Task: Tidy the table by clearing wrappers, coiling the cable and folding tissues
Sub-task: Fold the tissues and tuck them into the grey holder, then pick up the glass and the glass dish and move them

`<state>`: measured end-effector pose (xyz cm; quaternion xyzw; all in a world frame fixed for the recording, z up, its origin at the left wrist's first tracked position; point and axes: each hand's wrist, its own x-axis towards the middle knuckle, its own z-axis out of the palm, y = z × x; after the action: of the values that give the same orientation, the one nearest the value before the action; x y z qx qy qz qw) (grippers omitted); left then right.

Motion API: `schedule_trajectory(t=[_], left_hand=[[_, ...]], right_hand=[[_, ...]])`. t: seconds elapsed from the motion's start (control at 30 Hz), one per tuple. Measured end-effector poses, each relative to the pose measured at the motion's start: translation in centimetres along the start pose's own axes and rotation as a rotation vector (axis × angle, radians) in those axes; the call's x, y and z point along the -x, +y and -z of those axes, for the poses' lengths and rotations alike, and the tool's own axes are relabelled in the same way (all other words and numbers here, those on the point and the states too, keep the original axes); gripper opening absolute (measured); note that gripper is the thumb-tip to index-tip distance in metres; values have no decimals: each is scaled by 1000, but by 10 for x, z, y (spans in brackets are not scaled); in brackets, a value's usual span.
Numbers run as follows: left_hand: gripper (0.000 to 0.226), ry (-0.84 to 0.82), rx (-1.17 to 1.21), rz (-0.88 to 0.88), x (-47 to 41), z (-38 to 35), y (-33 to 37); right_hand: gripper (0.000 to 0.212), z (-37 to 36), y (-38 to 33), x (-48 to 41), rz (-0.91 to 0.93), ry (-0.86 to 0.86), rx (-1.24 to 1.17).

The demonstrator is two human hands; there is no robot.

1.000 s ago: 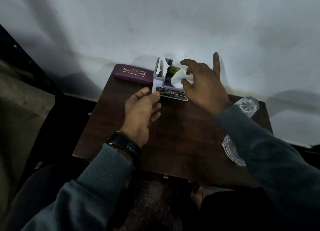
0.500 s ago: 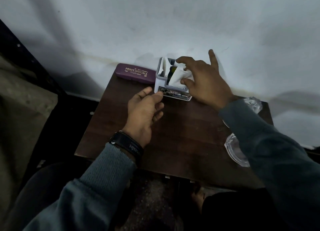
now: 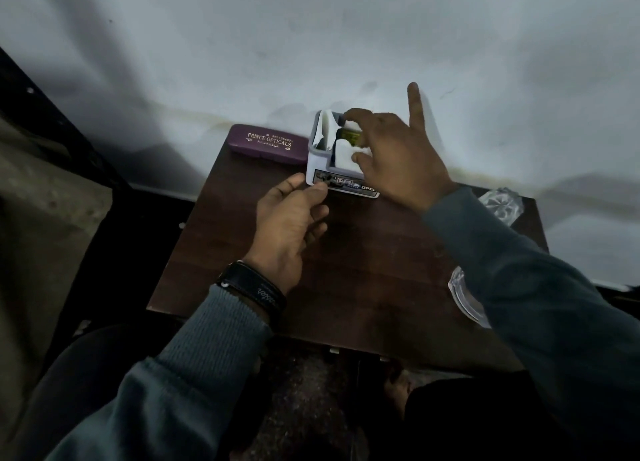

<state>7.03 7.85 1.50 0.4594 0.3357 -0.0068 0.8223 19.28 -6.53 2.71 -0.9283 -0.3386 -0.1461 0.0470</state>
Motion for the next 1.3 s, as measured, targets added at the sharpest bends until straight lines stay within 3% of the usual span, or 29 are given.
schedule_trajectory(t=[0.33, 0.5, 0.67, 0.93, 1.03, 1.2, 1.3], left_hand=[[39, 1, -53, -17, 2, -9, -5], [35, -44, -275, -175, 6, -18, -14], [25, -161, -481, -203, 13, -30, -28], [25, -355, -980, -379, 17, -55, -67], [35, -406, -1059, -443, 27, -67, -83], [85, -536, -1204, -619, 47, -78, -115], [101, -607, -1218, -644, 53, -81, -130]], right_hand=[[75, 10, 3, 14, 34, -26, 13], [69, 43, 24, 47, -92, 73, -213], [52, 55, 56, 93, -178, 89, -222], [54, 72, 108, 162, -347, -158, -112], [61, 65, 117, 178, -329, -216, -90], [94, 44, 118, 182, -241, -304, 89], [89, 40, 116, 174, -223, -355, 81]])
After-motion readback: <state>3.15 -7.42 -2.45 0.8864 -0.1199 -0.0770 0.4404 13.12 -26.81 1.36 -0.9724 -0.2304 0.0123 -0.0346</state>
